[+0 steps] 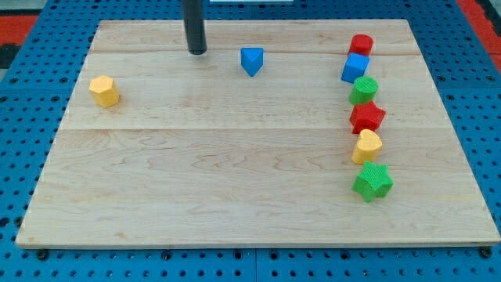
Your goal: Push the blue cube into the top of the red circle
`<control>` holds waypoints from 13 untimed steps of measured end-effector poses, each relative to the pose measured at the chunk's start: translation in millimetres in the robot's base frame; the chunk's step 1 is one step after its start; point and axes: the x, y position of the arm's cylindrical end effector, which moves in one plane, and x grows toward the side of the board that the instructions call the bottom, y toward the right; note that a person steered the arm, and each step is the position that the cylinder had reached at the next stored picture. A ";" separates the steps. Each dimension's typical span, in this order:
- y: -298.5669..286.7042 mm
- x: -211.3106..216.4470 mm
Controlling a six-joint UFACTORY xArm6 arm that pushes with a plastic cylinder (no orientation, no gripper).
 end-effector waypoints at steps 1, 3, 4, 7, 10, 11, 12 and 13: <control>16.1 45.5; 69.6 30.7; 83.0 7.7; 145.4 25.1; 201.0 -20.9; 224.7 -22.9; 227.5 -22.9; 228.0 -22.9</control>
